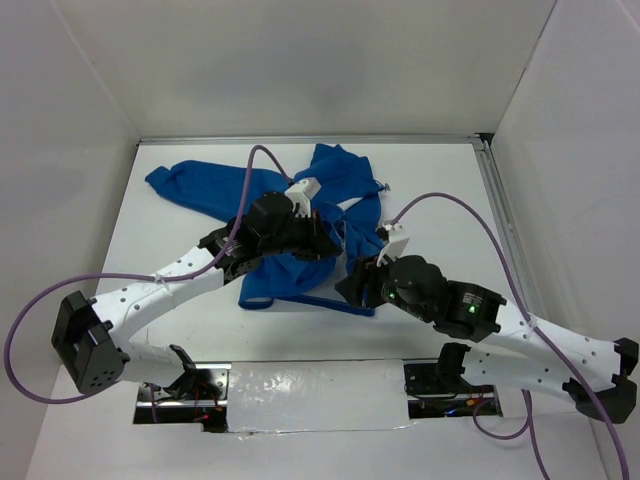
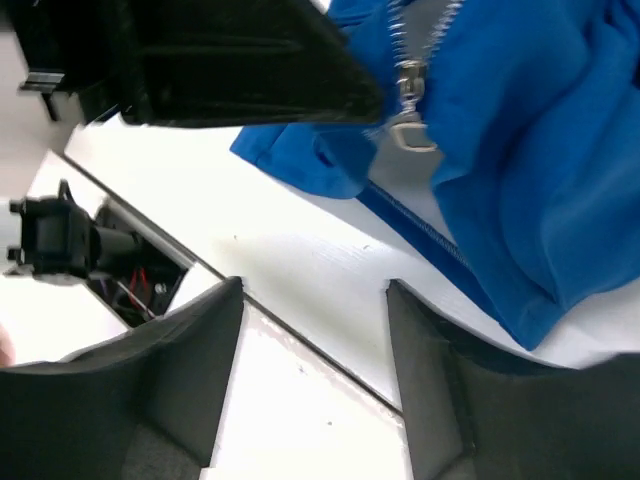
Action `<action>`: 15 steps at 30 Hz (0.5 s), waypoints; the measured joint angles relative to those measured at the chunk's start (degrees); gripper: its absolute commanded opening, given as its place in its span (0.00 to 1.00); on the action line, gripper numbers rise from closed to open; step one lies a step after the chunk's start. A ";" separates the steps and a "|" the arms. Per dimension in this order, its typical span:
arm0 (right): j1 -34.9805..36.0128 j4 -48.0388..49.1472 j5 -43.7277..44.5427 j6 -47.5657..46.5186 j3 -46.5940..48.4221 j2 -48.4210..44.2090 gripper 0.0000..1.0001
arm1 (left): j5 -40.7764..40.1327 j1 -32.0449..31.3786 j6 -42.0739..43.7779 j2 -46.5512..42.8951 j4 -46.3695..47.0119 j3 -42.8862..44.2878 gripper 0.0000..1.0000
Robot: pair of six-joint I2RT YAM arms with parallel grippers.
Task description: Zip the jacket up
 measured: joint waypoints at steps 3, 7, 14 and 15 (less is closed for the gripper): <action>1.42 1.27 1.55 -0.20 0.00 1.29 0.57 | 0.31 0.00 -0.24 0.00 0.02 0.00 0.00; 1.11 3.74 5.03 -0.20 0.02 4.98 0.58 | 0.50 0.00 -0.87 -0.28 -0.24 0.00 0.00; -4.33 12.76 3.98 -1.16 -1.31 6.16 0.60 | 0.70 0.02 -0.85 -2.05 -0.68 -0.11 0.00; -5.35 14.12 2.86 -1.27 -2.01 6.01 0.60 | 0.63 0.02 -0.83 -2.12 -0.66 -0.13 0.00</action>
